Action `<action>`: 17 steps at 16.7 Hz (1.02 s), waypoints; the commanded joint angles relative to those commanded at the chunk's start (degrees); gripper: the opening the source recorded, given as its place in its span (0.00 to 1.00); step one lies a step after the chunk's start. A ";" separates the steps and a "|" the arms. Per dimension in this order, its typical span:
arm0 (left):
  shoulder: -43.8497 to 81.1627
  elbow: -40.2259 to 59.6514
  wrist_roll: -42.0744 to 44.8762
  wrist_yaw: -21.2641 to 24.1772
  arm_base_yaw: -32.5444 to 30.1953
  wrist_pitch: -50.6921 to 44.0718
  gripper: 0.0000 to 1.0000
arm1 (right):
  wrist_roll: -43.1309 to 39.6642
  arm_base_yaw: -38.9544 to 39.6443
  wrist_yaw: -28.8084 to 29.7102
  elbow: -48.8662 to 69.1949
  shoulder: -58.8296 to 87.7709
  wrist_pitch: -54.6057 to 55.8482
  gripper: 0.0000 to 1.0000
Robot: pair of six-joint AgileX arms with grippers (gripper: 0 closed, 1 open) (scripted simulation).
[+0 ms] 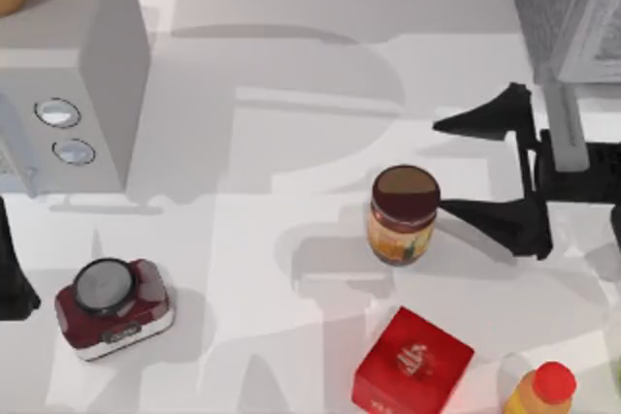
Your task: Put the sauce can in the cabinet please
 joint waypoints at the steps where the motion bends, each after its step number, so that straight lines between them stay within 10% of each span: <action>1: 0.00 0.00 0.00 0.00 0.00 0.00 1.00 | 0.08 0.10 -0.06 -0.07 0.11 -0.10 1.00; 17: 0.00 0.00 0.00 0.00 0.00 0.00 1.00 | -2.88 9.25 6.61 2.17 9.24 -0.74 1.00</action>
